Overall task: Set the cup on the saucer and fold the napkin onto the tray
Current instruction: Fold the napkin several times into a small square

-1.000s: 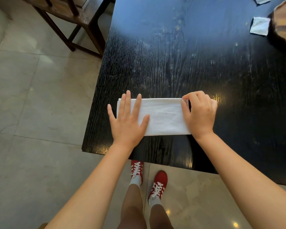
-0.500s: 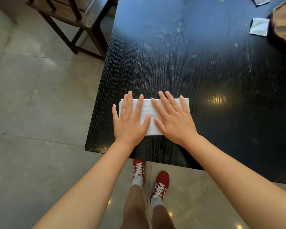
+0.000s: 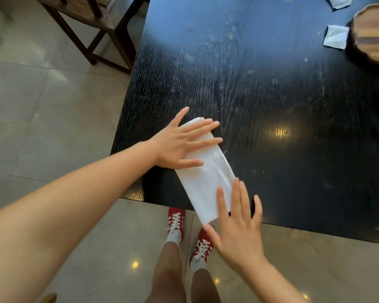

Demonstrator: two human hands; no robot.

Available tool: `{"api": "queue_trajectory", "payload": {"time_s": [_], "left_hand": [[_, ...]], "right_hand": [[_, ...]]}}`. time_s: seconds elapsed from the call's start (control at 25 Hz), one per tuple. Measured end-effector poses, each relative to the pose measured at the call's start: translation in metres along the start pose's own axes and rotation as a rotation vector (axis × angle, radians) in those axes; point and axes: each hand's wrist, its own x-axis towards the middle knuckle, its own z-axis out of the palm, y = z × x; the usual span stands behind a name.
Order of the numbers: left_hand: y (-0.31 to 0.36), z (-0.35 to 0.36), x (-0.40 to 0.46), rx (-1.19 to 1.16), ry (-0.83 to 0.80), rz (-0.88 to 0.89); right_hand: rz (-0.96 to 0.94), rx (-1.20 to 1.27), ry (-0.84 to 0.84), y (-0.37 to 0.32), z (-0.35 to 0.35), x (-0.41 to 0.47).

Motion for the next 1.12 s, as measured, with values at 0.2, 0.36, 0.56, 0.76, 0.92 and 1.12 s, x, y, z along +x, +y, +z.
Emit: {"api": "queue_trajectory", "payload": {"time_s": [0.2, 0.36, 0.56, 0.76, 0.92, 1.12], "left_hand": [[-0.006, -0.009, 0.048, 0.059, -0.064, 0.438], [-0.008, -0.008, 0.058, 0.042, -0.042, 0.51], [-0.006, -0.013, 0.057, 0.073, -0.064, 0.495], [0.024, -0.017, 0.015, -0.079, 0.183, 0.059], [0.059, -0.009, -0.057, -0.59, 0.333, -0.276], [0.086, 0.012, -0.072, -0.553, 0.252, -0.258]], "right_hand": [[-0.214, -0.074, -0.004, 0.01, 0.013, -0.051], [-0.446, -0.062, 0.159, 0.046, 0.008, -0.037], [-0.635, -0.01, 0.376, 0.061, 0.003, -0.004], [-0.681, 0.126, 0.414, 0.056, -0.018, 0.013], [-0.633, 0.278, 0.388, 0.057, -0.037, 0.019], [-0.609, 0.378, 0.404, 0.054, -0.059, 0.028]]}}
